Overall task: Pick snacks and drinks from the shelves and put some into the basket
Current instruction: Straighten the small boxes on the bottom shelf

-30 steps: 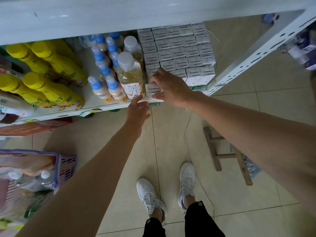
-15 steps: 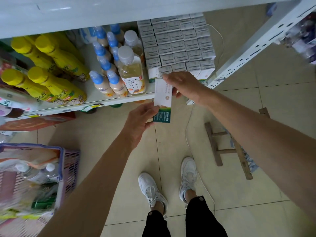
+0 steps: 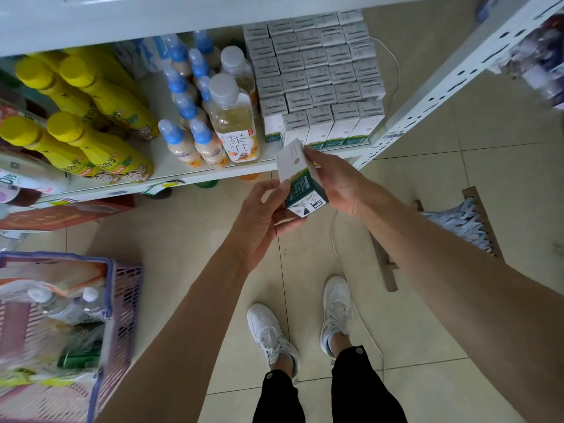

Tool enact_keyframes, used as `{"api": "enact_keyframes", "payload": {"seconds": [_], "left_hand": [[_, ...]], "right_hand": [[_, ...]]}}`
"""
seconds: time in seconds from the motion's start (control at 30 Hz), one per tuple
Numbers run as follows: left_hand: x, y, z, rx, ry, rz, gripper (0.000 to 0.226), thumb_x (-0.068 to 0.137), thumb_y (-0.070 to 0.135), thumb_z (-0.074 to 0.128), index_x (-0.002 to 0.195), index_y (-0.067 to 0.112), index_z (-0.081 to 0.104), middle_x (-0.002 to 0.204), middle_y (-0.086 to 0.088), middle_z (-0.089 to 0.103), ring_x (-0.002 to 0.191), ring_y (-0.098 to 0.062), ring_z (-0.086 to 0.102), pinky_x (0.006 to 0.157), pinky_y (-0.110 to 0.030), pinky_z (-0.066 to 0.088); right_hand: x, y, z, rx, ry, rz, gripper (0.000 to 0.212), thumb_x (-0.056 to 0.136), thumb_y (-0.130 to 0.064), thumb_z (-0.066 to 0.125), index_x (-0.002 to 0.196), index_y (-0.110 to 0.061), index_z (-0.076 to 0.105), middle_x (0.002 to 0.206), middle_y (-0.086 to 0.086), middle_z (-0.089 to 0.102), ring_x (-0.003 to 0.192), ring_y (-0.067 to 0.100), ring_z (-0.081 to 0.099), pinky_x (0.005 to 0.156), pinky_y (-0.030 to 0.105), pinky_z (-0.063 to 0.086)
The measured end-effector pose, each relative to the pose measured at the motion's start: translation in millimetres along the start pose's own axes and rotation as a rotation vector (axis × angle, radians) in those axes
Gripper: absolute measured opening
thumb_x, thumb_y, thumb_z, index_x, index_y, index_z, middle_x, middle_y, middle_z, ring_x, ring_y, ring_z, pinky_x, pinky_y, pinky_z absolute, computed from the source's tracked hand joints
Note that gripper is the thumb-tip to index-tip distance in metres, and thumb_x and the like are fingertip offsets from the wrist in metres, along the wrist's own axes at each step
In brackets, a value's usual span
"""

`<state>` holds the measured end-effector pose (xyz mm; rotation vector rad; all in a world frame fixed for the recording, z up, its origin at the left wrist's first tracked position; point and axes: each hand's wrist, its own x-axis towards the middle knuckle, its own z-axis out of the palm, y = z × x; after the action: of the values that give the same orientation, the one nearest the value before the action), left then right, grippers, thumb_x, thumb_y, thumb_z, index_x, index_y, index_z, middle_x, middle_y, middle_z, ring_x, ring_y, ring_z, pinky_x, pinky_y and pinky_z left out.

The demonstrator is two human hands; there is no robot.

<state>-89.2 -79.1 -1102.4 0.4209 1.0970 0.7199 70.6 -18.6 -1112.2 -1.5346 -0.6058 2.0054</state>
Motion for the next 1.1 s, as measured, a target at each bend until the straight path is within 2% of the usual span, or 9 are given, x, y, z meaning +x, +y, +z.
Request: {"api": "enact_keyframes", "payload": {"seconds": [0.13,0.23,0.37,0.43,0.53,0.67,0.83,0.97,1.1], "left_hand": [[0.6,0.2,-4.6,-0.009,-0.013,-0.011,0.013,0.100,0.023,0.053,0.104,0.010,0.053,0.099,-0.013,0.073,0.086,-0.024,0.071,0.072,-0.032,0.061],[-0.6,-1.6,-6.3,-0.026,0.002,-0.043,0.029,0.101,0.028,0.049,0.114,0.003,0.056,0.104,-0.018,0.070,0.092,-0.026,0.070,0.080,-0.036,0.060],[-4.0,-4.9,-6.8,-0.024,0.018,-0.074,0.056,0.086,0.051,0.054,0.115,0.005,0.063,0.108,-0.013,0.066,0.103,-0.024,0.066,0.095,-0.042,0.055],[-6.0,-6.1,-8.9,-0.014,0.013,-0.064,0.046,0.086,0.046,0.057,0.114,0.010,0.065,0.104,-0.009,0.066,0.103,-0.023,0.065,0.096,-0.043,0.054],[-7.4,-10.4,-13.1,-0.047,0.030,-0.058,0.031,0.098,0.027,0.054,0.122,0.010,0.061,0.104,-0.009,0.067,0.101,-0.023,0.065,0.093,-0.043,0.056],[-7.0,-18.2,-20.5,-0.296,0.008,-0.098,0.037,0.100,0.023,0.046,0.134,0.008,0.053,0.127,-0.020,0.059,0.115,-0.032,0.061,0.095,-0.049,0.053],[-6.4,-24.6,-24.3,-0.470,-0.036,-0.112,0.049,0.095,0.025,0.049,0.142,0.011,0.048,0.143,-0.025,0.049,0.118,-0.034,0.060,0.100,-0.051,0.048],[-5.4,-25.6,-27.2,-0.400,-0.055,-0.075,0.045,0.097,0.026,0.047,0.141,0.013,0.049,0.142,-0.022,0.051,0.122,-0.031,0.058,0.103,-0.048,0.048],[-2.5,-27.8,-31.6,-0.155,-0.009,0.029,0.042,0.100,0.023,0.047,0.140,0.009,0.050,0.127,-0.012,0.062,0.119,-0.026,0.057,0.106,-0.045,0.046]], "right_hand": [[-2.3,1.3,6.3,-0.011,0.031,-0.041,0.057,0.095,-0.049,0.053,0.129,-0.004,0.058,0.121,0.022,0.065,0.109,0.034,0.064,0.101,0.048,0.046],[-2.5,-2.3,8.1,-0.082,0.069,-0.109,0.063,0.084,-0.049,0.066,0.123,-0.001,0.057,0.104,0.013,0.068,0.099,0.031,0.065,0.099,0.049,0.049],[-1.5,-2.7,10.3,-0.283,0.121,-0.169,0.040,0.085,-0.044,0.070,0.110,-0.014,0.058,0.094,0.006,0.070,0.088,0.024,0.065,0.083,0.042,0.054],[-4.0,-2.2,13.6,-0.358,0.118,-0.196,0.038,0.087,-0.047,0.067,0.106,-0.016,0.057,0.086,0.004,0.068,0.076,0.020,0.060,0.066,0.032,0.046],[-6.2,-0.9,15.6,-0.403,0.115,-0.198,0.049,0.092,-0.058,0.053,0.105,-0.011,0.059,0.083,0.003,0.062,0.065,0.015,0.054,0.056,0.025,0.041],[-8.5,-2.5,13.4,-0.315,0.089,-0.218,0.024,0.102,-0.022,0.044,0.105,-0.013,0.066,0.081,0.006,0.062,0.058,0.013,0.048,0.051,0.024,0.040],[-9.2,-4.1,19.5,-0.337,0.062,-0.267,0.027,0.096,0.000,0.045,0.102,-0.013,0.068,0.078,0.006,0.064,0.057,0.011,0.051,0.050,0.023,0.044],[-10.4,-4.7,19.9,-0.333,0.061,-0.275,0.024,0.097,-0.007,0.047,0.102,-0.017,0.069,0.080,0.001,0.066,0.062,0.013,0.053,0.055,0.024,0.045],[-12.1,-4.8,18.5,-0.404,0.077,-0.292,0.018,0.098,-0.026,0.055,0.108,-0.023,0.069,0.087,-0.006,0.068,0.068,0.010,0.058,0.064,0.023,0.047]]}}
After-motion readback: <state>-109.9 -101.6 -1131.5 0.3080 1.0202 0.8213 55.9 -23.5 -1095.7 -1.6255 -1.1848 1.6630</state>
